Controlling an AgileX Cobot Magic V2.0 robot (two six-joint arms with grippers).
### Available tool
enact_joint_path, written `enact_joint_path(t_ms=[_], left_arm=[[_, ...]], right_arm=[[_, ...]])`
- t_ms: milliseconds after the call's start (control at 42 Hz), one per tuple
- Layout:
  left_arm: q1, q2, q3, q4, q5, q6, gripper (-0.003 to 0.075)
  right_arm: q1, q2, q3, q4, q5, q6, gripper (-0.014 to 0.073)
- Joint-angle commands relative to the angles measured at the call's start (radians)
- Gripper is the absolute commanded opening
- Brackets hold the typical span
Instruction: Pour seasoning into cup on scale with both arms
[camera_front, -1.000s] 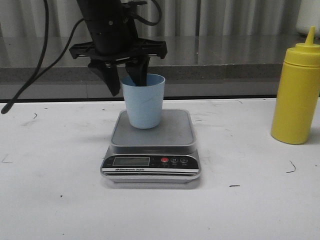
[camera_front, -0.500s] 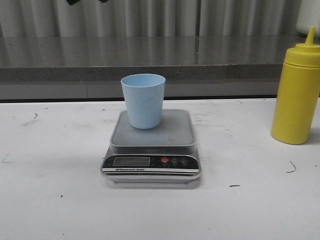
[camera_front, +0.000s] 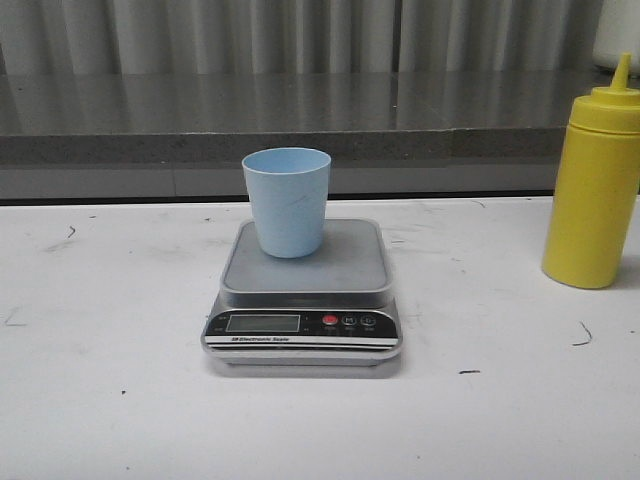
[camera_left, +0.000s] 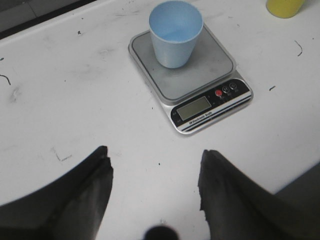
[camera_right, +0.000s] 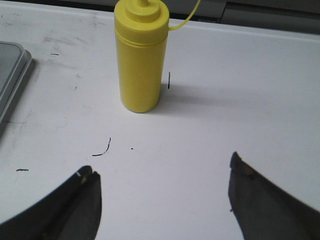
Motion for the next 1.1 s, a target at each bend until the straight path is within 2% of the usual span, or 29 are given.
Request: enact_joint_path(t_ms=[0, 214, 524, 714, 833, 1000, 1071], left_arm=[[-0.007, -0.11, 0.052, -0.019, -0.072, -0.002, 0.0386], [-0.007, -0.277, 0.169, -0.05, -0.095, -0.002, 0.0386], [-0.007, -0.309, 0.18, -0.05, -0.099, -0.002, 0.0386], [-0.007, -0.309, 0.18, -0.05, -0.101, -0.002, 0.0386], [-0.007, -0.309, 0.18, -0.05, -0.101, -0.002, 0.0386], [-0.007, -0.309, 0.18, -0.05, -0.101, -0.002, 0.0386], [-0.007, -0.309, 0.18, -0.05, -0.101, -0.002, 0.0386]], right_arm=[[-0.007, 0.006, -0.029, -0.012, -0.077, -0.012, 0.0552], [-0.005, 0.006, -0.029, -0.009, -0.073, -0.011, 0.0552], [-0.005, 0.013, -0.029, -0.012, -0.148, -0.014, 0.0553], [0.011, 0.075, -0.056, -0.012, -0.137, -0.019, 0.0656], [0.053, 0.149, -0.129, -0.012, -0.099, -0.019, 0.0655], [0.069, 0.241, -0.172, -0.009, -0.212, -0.018, 0.0655], [0.069, 0.266, -0.167, 0.043, -0.261, -0.018, 0.0655]])
